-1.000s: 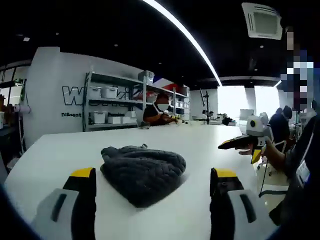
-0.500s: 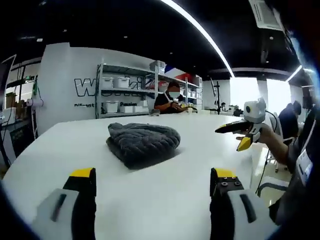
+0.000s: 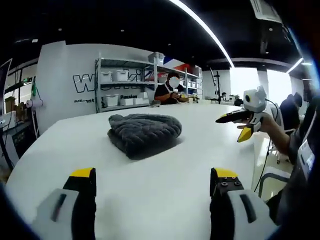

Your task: Fold the towel on the table until its edges align and the towel forms a compact rectangular stack.

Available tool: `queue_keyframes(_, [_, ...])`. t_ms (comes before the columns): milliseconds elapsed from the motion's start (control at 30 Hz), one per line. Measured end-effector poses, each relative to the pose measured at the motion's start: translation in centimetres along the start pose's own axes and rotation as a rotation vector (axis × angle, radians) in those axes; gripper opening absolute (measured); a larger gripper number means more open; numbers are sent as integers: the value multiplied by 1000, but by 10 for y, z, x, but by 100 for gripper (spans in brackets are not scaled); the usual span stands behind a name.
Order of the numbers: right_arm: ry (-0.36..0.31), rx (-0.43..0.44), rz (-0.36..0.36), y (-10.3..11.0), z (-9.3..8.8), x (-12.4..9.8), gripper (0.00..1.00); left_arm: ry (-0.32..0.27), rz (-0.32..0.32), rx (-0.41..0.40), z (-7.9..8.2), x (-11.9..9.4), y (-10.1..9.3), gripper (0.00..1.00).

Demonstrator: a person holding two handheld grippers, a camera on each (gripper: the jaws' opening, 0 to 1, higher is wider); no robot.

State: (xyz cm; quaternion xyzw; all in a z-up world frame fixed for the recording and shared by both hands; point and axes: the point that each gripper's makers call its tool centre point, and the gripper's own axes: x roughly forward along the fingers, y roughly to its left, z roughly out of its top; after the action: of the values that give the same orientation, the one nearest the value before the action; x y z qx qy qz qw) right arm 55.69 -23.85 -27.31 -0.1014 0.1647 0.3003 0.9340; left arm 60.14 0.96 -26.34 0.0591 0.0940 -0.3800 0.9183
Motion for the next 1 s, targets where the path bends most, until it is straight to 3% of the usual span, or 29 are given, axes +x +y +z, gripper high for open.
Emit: queue_keyframes(1000, [19,13,24,4,-6,1,98,25,-24,3,-3,-1,-2,99])
